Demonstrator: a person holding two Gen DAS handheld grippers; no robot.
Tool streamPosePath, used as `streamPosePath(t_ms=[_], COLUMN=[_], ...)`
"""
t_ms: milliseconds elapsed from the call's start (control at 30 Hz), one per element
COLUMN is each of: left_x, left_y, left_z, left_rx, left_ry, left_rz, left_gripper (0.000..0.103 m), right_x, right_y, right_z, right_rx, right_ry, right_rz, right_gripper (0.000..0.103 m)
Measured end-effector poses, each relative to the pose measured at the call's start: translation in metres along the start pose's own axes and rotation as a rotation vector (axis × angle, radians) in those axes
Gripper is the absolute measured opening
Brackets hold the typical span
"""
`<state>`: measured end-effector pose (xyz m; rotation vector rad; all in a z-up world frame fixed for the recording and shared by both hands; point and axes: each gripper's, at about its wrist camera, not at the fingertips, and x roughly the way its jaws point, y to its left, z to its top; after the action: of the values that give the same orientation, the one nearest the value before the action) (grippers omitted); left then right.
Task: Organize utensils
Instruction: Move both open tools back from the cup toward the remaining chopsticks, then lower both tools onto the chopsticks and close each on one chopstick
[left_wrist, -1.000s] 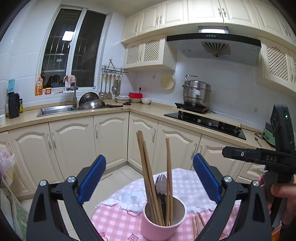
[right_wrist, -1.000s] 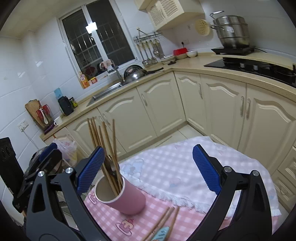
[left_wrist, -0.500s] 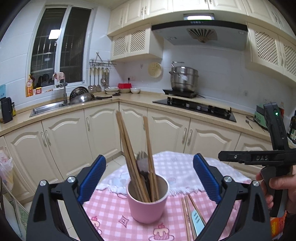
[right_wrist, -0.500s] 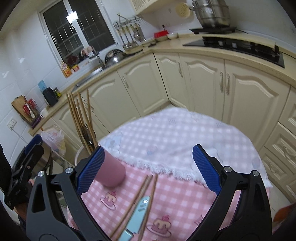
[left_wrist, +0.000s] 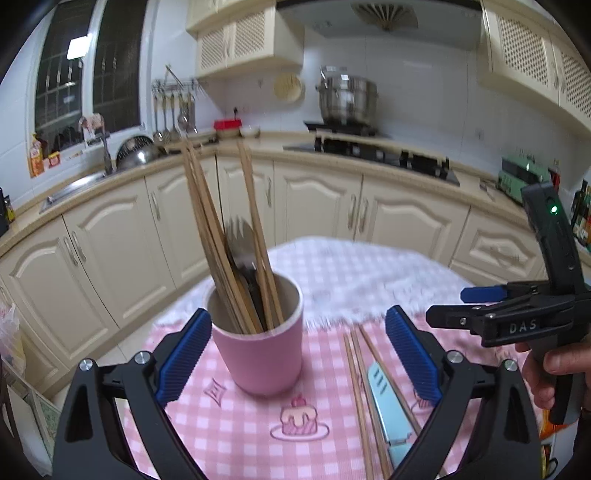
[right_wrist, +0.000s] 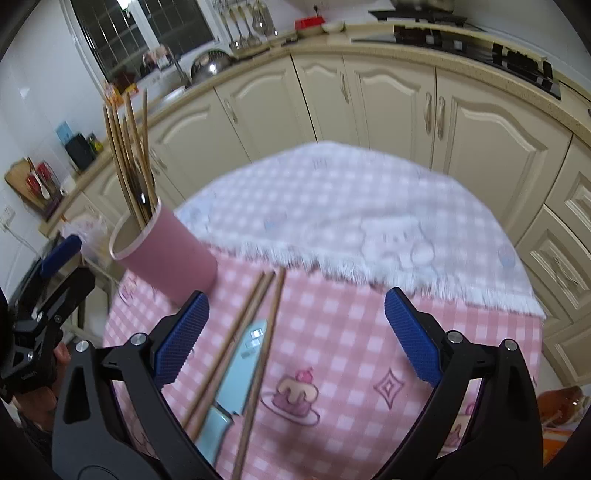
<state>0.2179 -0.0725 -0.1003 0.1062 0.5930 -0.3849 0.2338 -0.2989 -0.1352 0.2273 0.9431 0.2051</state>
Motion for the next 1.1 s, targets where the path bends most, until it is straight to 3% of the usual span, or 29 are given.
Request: streamPosePath(t_ms=[333,567,900,1100], left_x=[0.046,0.070,0.096,0.102], left_y=[-0.015,-0.018,-0.024,-0.027], left_z=[-0.040,-0.058,-0.074,-0.074], left_rx=[0.049,0.067,0.075,0.098], left_ry=[0.232,0.353,0.462,0.486], left_rz=[-0.004,-0.007,-0.048,-0.023], left_gripper=[0.093,0.093,0.093,0.093], right_x=[0.022,0.033,0.038,0.037], right_y=[0.008,0.013,0.026,0.036], right_z=[-0.037,-0.056,-0.077,-0.082], right_rx=[-0.068,-0.107,-0.170,-0.245], right_ry=[0.117,0.172,0.209,0.210], right_rz=[-0.056,-0.085,-0.132,-0.193], right_gripper=[0.094,0.094,0.094,0.094])
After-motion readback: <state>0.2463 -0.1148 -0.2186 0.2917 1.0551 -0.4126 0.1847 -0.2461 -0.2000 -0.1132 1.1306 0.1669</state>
